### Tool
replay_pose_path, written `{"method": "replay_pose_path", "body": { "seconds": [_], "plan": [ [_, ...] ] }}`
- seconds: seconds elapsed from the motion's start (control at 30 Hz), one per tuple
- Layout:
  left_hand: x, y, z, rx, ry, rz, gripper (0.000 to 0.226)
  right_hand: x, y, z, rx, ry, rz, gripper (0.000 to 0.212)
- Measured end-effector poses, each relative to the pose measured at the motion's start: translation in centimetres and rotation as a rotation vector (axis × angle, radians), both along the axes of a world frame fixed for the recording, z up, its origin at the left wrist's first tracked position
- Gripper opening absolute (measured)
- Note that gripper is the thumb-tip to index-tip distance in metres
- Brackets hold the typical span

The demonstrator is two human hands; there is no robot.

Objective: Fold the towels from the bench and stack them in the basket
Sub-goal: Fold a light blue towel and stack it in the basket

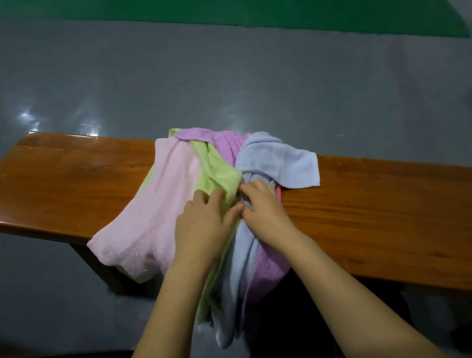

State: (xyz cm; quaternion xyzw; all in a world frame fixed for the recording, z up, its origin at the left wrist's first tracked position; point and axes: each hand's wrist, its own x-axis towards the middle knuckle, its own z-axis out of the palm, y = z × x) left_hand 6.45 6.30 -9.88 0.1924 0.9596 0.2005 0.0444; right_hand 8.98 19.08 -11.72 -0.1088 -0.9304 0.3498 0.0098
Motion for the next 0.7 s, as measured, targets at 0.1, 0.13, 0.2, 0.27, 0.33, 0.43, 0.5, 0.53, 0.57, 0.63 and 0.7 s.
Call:
{"method": "replay_pose_path", "body": {
  "seconds": [0.1, 0.13, 0.2, 0.27, 0.33, 0.43, 0.5, 0.53, 0.57, 0.63, 0.7],
  "plan": [
    [-0.5, -0.7, -0.1, 0.115, -0.029, 0.023, 0.016, 0.7, 0.9, -0.1, -0.094, 0.056, -0.057, 0.024],
    [-0.9, -1.4, 0.2, 0.162, -0.03, 0.085, 0.01, 1.1, 1.2, -0.2, -0.121, 0.067, -0.096, 0.024],
    [-1.6, -3.3, 0.9, 0.18, -0.009, 0.236, 0.008, 1.7, 1.8, -0.3, -0.191, 0.052, -0.201, 0.031],
    [-1.9, -5.0, 1.3, 0.137, 0.003, 0.309, 0.006, 2.3, 2.2, -0.2, -0.305, 0.029, -0.305, 0.04],
    [-1.3, -5.5, 1.6, 0.104, 0.007, 0.333, 0.014, 2.7, 2.7, 0.0, -0.383, -0.003, -0.358, 0.042],
    [0.9, -3.7, 1.7, 0.165, 0.209, 0.276, 0.034, 3.4, 3.0, 0.0, -0.455, -0.055, -0.395, 0.045],
    [2.5, -1.2, 1.6, 0.219, 0.253, 0.15, 0.029, 3.9, 3.3, 0.1, -0.578, -0.043, -0.466, 0.049],
    [3.1, 0.0, 1.1, 0.197, 0.221, 0.095, 0.029, 4.2, 3.5, 0.3, -0.656, -0.037, -0.512, 0.05],
    [3.7, 1.1, 0.6, 0.128, 0.174, 0.059, 0.032, 4.5, 3.9, 0.7, -0.738, -0.04, -0.547, 0.049],
    [4.3, 2.4, -0.5, -0.01, 0.138, 0.013, 0.031, 5.2, 4.6, 1.6, -0.85, -0.08, -0.527, 0.037],
    [4.6, 2.8, -1.0, -0.032, 0.178, -0.007, 0.02, 6.1, 5.0, 2.6, -0.889, -0.13, -0.48, 0.022]
  ]
}}
